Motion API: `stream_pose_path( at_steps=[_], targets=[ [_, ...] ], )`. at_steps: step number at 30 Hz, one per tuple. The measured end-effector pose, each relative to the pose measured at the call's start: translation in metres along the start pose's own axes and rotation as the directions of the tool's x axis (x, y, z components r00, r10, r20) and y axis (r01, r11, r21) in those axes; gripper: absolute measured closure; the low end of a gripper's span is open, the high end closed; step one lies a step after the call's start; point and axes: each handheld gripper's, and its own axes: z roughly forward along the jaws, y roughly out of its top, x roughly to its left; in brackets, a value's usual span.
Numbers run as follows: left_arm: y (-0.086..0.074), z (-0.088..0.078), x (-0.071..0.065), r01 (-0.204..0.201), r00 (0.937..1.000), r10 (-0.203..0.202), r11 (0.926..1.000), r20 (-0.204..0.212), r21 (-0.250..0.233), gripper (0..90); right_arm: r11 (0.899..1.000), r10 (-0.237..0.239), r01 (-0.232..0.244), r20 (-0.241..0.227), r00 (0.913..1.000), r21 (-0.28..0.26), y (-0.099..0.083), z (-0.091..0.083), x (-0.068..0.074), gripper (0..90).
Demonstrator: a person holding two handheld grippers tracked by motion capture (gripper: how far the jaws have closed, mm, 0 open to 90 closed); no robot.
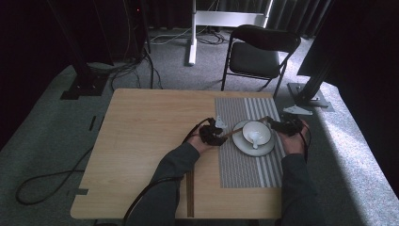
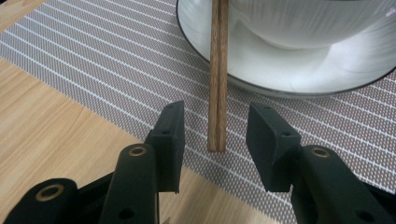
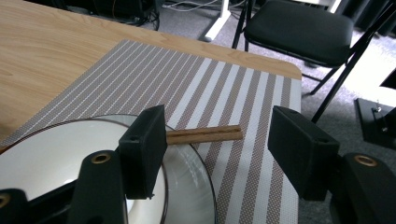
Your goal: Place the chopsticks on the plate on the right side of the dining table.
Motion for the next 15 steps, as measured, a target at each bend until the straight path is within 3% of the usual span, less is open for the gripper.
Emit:
stream_pose_path(
  at_steps=[11,15],
  targets=[
    [-0.011,-0.004,-0.004,0.003,0.9994,-0.003,1.0000,-0.034,0.007,55.5,0.998,0.034,-0.035,0.011,0.9994,0.059,0.005,0.026,-0.011,35.1],
    [-0.014,-0.005,-0.011,-0.013,0.9992,0.013,0.9999,-0.038,0.005,55.5,0.996,0.050,-0.051,0.015,0.9986,0.075,0.006,0.036,-0.014,35.2]
  ],
)
